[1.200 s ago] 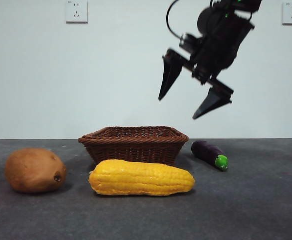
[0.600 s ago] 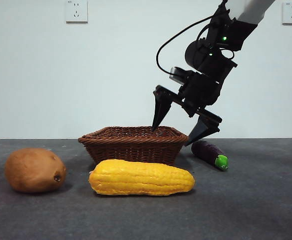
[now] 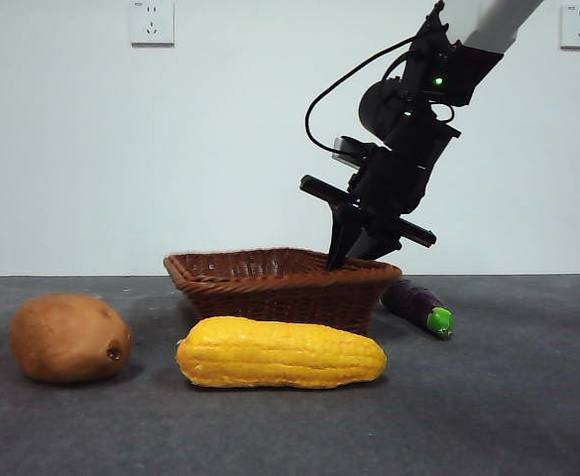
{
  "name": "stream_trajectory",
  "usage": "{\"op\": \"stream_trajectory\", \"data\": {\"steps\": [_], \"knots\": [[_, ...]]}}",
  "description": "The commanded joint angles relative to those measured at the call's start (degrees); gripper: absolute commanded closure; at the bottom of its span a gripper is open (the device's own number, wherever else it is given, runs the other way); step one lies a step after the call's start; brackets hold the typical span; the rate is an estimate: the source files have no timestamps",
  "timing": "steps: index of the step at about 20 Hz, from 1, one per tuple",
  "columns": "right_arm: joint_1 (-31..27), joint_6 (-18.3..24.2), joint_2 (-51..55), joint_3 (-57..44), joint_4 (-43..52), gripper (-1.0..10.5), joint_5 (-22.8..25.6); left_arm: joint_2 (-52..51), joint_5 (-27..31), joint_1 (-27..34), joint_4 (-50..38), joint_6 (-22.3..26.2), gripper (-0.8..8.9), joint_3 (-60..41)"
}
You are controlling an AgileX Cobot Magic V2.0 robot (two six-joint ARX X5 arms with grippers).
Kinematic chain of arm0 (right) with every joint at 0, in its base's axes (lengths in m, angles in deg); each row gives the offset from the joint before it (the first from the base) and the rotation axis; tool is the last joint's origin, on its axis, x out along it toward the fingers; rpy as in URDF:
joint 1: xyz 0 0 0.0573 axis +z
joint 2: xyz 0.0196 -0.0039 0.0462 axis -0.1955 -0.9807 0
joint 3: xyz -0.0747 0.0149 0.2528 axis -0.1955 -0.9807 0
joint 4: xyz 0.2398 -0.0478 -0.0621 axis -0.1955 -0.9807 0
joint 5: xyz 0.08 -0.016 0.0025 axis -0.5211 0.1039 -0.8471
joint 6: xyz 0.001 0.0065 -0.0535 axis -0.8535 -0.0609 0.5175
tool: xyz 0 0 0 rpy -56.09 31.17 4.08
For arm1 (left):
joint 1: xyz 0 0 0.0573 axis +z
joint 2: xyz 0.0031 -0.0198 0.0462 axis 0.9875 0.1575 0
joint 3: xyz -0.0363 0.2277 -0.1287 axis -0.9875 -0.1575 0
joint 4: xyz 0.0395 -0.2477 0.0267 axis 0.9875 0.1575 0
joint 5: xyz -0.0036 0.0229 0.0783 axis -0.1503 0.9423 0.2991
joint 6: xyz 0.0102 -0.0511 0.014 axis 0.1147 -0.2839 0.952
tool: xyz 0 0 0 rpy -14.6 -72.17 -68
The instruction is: Help me put the vegetables on the table into the basket
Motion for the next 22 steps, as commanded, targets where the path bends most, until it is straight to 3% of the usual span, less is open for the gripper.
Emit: {"op": "stream_trajectory", "data": {"steps": [1,4,7,12,15,22], "knots": [[0.1,-2.1,-1.3,0.1,2.4,9.6,0.2,0.0,0.3,-0.1,0.7,0.7,1.86,-0.1],[0.0,-5.7,-1.0,1.3,4.9,9.6,-3.0,0.5,0.4,-0.1,1.1,2.2,1.86,-0.1],[0.1,-5.1,1.3,6.3,0.3,9.6,-3.4,1.6,0.4,-0.2,1.2,3.8,1.86,-0.1],[-0.1,3.0,9.5,15.5,-14.3,9.6,0.5,4.2,0.4,-2.8,1.0,6.5,1.86,-0.1],[-1.0,5.2,17.4,15.5,-19.6,9.6,0.6,6.1,0.4,-5.9,0.6,8.5,1.86,-0.1],[-3.5,10.5,32.4,15.5,-32.8,9.6,0.7,10.1,0.5,-16.4,-4.2,18.4,1.86,0.0]]}}
